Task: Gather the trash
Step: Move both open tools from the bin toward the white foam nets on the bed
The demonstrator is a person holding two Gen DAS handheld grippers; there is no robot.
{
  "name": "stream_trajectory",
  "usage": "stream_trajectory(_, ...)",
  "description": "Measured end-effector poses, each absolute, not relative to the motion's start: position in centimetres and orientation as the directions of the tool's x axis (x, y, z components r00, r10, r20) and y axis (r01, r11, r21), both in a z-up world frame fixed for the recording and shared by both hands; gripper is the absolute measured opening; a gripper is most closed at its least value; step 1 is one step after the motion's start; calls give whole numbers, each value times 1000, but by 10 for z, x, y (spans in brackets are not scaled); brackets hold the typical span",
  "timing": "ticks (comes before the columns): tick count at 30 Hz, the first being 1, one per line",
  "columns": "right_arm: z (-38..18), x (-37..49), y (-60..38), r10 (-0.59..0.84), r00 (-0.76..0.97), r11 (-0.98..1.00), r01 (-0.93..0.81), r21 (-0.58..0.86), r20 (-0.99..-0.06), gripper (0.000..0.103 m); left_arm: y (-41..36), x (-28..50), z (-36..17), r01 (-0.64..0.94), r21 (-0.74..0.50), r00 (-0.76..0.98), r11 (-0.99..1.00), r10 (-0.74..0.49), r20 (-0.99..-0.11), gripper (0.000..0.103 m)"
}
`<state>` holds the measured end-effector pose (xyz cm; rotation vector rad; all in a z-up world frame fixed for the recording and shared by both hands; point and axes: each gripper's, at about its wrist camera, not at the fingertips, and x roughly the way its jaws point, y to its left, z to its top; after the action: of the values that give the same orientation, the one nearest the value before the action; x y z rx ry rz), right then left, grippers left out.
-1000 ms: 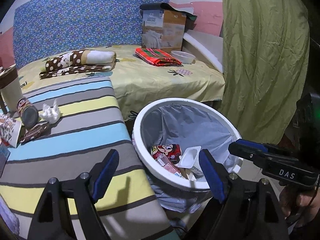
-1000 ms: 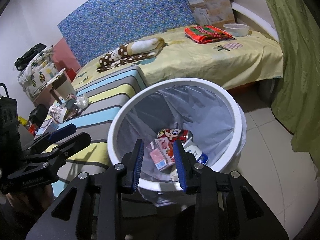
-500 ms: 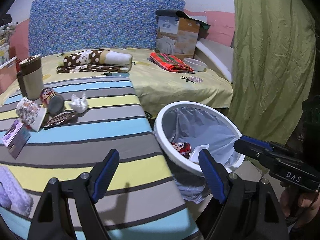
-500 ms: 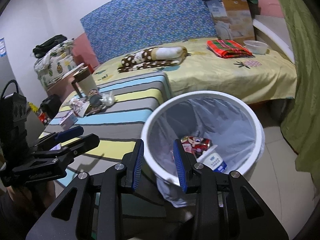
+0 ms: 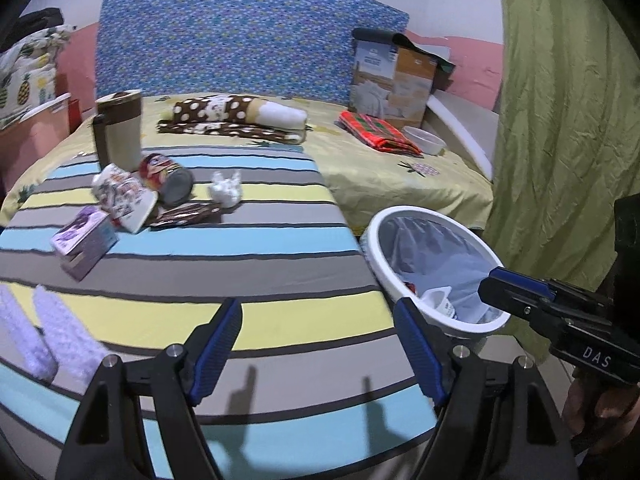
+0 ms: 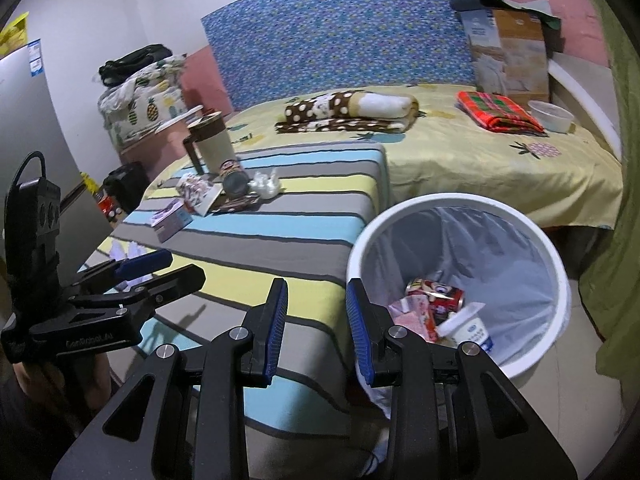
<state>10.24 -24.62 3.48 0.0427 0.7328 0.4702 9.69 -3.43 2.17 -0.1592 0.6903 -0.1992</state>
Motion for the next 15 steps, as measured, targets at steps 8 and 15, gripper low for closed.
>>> stream_trajectory(8,33,103,-224,464,606,869,-454,198,-646,33,-7,88,15,43,-205,764,978,-164,-624,79)
stream_trajectory(15,32,104,-206,494,570,843,-499,201,-657,33,16,82,11,-17,-203,768,979,-117,-630,79)
